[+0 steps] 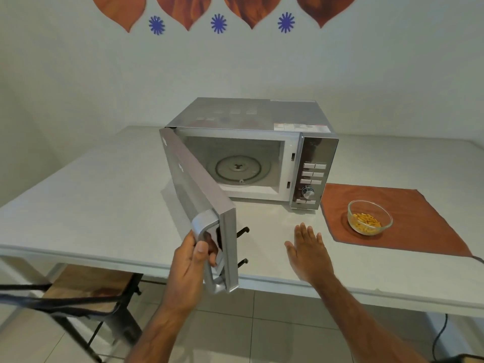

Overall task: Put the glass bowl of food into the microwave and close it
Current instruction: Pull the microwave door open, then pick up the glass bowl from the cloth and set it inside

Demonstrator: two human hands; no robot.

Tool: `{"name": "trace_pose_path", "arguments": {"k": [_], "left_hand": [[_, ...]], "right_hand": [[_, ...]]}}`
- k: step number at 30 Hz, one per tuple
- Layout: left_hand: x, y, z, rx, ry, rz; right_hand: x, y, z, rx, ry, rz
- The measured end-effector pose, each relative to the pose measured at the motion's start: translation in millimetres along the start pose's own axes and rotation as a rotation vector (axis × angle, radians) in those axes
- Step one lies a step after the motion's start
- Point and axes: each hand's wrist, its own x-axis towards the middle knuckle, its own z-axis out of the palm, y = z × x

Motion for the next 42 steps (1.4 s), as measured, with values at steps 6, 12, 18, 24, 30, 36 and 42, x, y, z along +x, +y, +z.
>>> {"name": "trace_pose_path", "arguments": {"k": [6, 12, 18, 24, 30, 36, 42], "left_hand": [[-12.9, -6.6, -29.3, -0.029, 0.136, -0.001], [-19.1, -5.9, -60.3, -0.089, 0.262, -0.001], [-22.6, 6.5, -85.3, -0.003, 0.382, -0.023], [-28.3, 16.8, -100.4, -0.016, 0.533, -0.136], [-33.0, 6.1, -135.9, -0.033, 0.647, -0.249], [-18.0, 5.3, -168.7, -0.072, 0.784, -0.243], [13.3, 36.7, -196.3, 0.143, 0.851, -0.123]], "right_hand": [[-0.1, 1.8, 0.0, -0.016, 0.014, -0.003], [0.0, 2.7, -0.1, -0.028, 0.019, -0.015], [-0.6, 2.3, -1.3, -0.026, 0.013, -0.025], [-1.3, 2.6, -2.1, -0.030, 0.010, -0.025], [-1.9, 2.4, -2.1, -0.020, 0.001, -0.022], [-2.2, 1.6, -3.0, -0.012, 0.000, -0.025], [-2.2, 1.4, -2.4, -0.013, 0.001, -0.022]]}}
